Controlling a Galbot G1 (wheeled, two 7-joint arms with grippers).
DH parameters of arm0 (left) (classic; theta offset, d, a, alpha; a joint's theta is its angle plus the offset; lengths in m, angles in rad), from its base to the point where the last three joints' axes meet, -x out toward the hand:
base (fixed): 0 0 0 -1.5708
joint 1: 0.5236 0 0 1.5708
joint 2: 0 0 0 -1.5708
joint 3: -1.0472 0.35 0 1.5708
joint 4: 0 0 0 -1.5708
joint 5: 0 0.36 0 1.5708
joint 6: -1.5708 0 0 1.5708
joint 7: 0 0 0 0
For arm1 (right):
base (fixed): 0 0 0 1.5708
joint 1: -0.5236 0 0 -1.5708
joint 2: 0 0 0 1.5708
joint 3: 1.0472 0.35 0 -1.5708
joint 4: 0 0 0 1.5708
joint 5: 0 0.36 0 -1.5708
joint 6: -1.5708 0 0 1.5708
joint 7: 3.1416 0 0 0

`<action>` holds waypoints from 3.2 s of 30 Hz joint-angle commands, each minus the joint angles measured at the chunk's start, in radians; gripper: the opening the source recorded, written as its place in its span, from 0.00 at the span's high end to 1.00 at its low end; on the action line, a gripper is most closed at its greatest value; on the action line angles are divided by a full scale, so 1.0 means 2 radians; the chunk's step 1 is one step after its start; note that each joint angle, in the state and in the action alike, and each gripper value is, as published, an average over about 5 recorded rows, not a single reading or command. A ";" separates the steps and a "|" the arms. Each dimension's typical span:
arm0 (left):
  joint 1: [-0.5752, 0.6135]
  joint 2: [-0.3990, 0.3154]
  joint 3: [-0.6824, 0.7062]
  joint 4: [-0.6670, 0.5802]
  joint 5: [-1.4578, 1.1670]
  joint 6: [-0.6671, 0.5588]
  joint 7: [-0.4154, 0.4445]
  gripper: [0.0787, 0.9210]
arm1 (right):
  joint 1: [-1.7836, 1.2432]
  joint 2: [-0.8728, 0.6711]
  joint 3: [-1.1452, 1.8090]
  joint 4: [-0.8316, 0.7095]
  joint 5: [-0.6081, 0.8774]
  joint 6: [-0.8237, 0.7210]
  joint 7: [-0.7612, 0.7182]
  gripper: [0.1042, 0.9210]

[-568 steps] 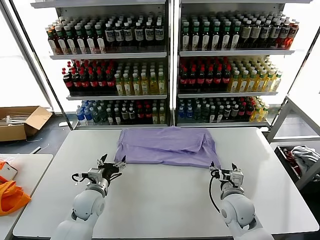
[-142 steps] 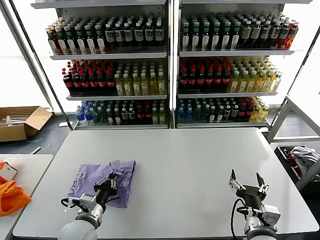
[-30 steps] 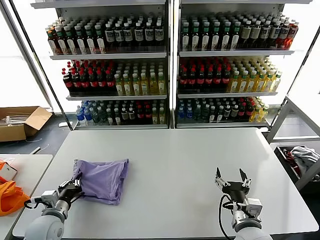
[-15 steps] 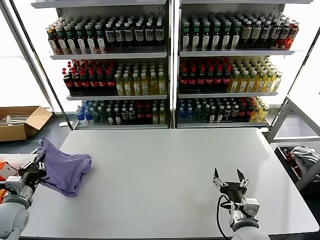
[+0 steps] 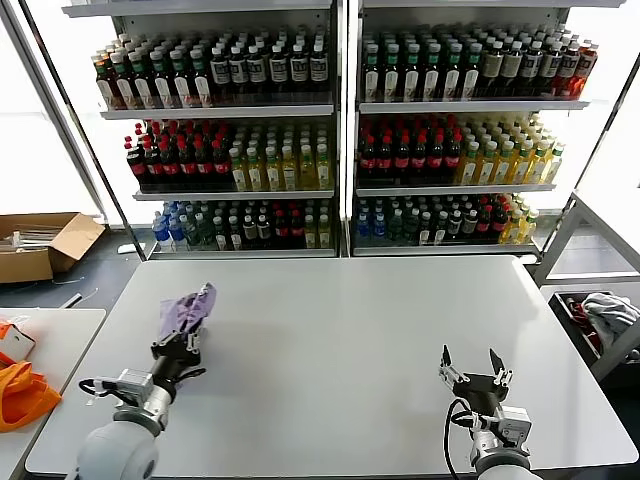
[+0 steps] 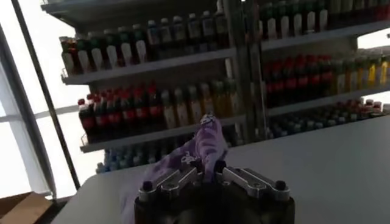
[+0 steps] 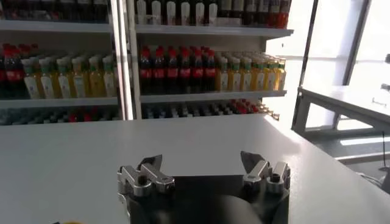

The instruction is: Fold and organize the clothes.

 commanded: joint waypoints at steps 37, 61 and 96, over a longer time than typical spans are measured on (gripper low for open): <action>-0.058 -0.065 0.107 -0.001 0.068 0.034 -0.070 0.12 | 0.113 -0.020 -0.160 -0.021 0.341 -0.112 0.083 0.12; -0.051 -0.062 0.087 0.014 0.052 0.033 -0.083 0.12 | 0.104 -0.018 -0.173 -0.036 0.320 -0.104 0.113 0.60; -0.026 -0.078 0.080 -0.006 0.051 0.033 -0.082 0.12 | 0.047 -0.111 0.013 -0.020 0.200 -0.114 0.034 0.78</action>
